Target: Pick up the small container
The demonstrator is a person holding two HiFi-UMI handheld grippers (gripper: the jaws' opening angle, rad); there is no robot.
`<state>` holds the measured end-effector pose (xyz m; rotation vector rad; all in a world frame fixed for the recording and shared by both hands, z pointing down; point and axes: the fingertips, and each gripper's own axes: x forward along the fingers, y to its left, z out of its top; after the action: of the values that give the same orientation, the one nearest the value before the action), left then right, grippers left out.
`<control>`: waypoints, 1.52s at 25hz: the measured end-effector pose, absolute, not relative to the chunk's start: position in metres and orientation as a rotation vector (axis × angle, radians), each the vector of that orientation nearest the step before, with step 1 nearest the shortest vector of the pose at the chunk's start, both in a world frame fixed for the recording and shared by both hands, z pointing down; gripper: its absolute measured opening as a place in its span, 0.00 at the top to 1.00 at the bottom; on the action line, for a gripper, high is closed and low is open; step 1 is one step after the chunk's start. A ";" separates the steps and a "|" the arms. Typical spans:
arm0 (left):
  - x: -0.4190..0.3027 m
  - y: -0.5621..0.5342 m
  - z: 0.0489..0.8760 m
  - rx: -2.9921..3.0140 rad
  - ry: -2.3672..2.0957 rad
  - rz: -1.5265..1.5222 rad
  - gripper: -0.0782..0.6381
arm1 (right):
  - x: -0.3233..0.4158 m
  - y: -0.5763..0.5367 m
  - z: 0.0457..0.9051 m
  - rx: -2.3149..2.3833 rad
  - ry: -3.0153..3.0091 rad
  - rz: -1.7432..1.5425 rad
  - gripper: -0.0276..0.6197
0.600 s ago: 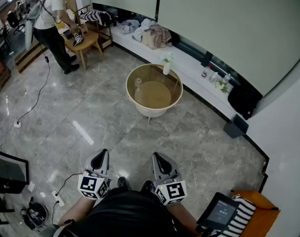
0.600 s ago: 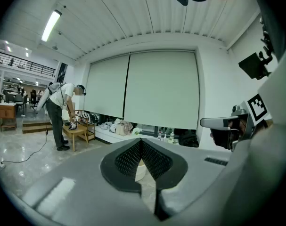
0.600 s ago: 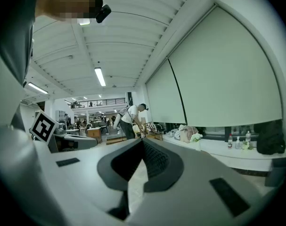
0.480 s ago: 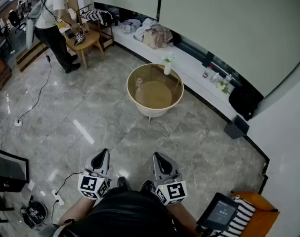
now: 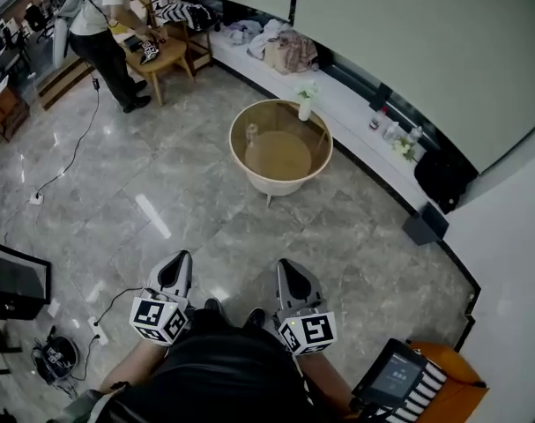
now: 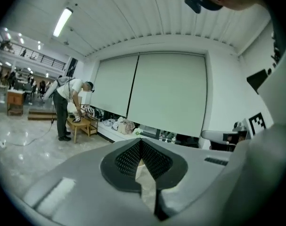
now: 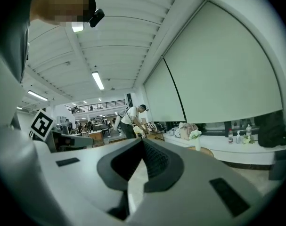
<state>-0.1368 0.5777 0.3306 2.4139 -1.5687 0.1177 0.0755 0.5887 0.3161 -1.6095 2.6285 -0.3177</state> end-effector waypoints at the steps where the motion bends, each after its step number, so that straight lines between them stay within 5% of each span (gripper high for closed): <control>1: -0.135 0.577 0.329 2.400 -1.563 0.100 0.89 | 0.078 0.587 0.316 -1.616 2.634 -0.307 0.95; 38: -0.218 0.301 0.379 2.297 -1.486 0.138 0.89 | 0.042 0.343 0.353 -1.944 2.671 -0.393 0.95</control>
<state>-0.2176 0.3013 0.3793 2.2972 -1.4856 0.1384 0.0423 0.3425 0.3533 -1.9437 2.6706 -0.3929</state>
